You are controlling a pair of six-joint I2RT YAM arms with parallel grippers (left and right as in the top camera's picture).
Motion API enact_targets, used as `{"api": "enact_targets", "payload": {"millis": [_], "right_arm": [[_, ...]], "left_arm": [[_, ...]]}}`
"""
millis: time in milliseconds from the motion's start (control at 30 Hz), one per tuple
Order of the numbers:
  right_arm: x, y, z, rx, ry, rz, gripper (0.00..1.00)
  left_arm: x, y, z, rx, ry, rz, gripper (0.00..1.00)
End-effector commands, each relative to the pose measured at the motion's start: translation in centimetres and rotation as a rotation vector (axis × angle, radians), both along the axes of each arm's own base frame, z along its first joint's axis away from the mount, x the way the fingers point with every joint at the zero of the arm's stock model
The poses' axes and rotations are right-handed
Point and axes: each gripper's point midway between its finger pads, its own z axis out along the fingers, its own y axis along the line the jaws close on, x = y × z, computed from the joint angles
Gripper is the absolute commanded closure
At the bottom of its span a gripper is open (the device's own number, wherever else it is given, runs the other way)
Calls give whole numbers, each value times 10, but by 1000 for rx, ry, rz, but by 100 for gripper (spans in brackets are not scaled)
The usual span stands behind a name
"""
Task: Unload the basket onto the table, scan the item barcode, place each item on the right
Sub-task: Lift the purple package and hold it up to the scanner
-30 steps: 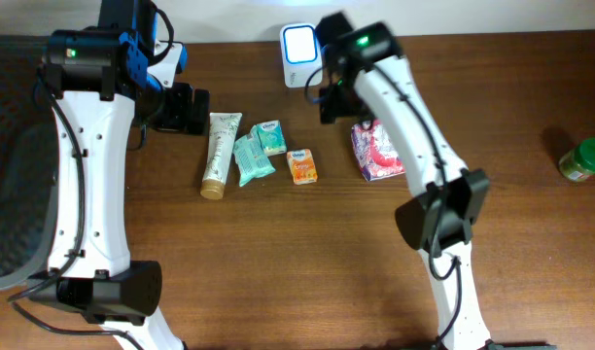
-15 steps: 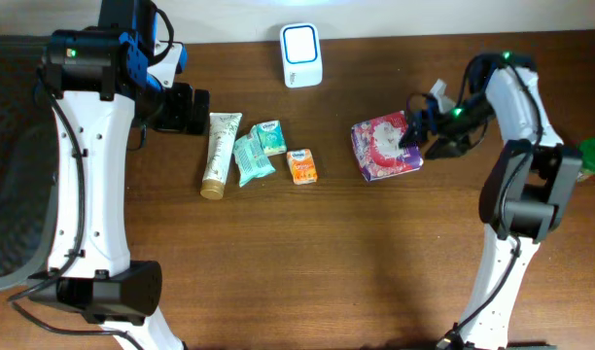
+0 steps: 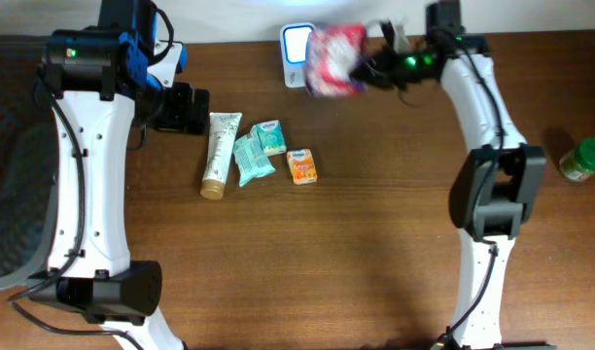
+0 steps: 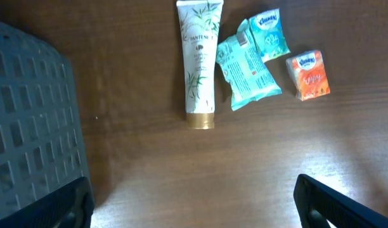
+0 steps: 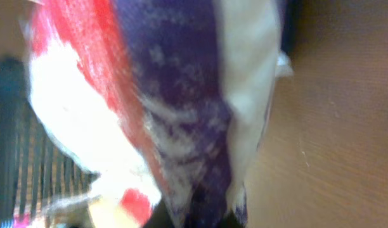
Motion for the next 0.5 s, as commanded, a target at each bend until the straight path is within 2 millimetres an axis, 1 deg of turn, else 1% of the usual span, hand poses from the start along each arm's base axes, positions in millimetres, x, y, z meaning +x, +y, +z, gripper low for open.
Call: {"api": "enact_targets", "payload": {"millis": [0, 100, 133, 200, 267, 367, 433, 467], "right_arm": [[21, 54, 35, 97, 31, -117, 96], [36, 84, 43, 70, -46, -197, 96], [41, 98, 48, 55, -101, -213, 96], [48, 107, 48, 35, -146, -247, 96], [56, 105, 44, 38, -141, -297, 96], [65, 98, 16, 18, -89, -354, 96], [67, 97, 8, 5, -82, -364, 96], [69, 95, 7, -2, -86, -371, 96]], "left_arm": [[-2, 1, 3, 9, -9, -9, 1], [-1, 1, 3, 9, -10, -10, 1], [-2, 1, 3, 9, -10, -9, 1], [-2, 1, 3, 9, -10, -9, 1], [-2, 1, 3, 9, -10, -9, 1], [-2, 1, 3, 9, -10, -9, 1], [-2, 1, 3, 9, -10, -10, 1], [-2, 1, 3, 9, -10, -9, 1]]}}
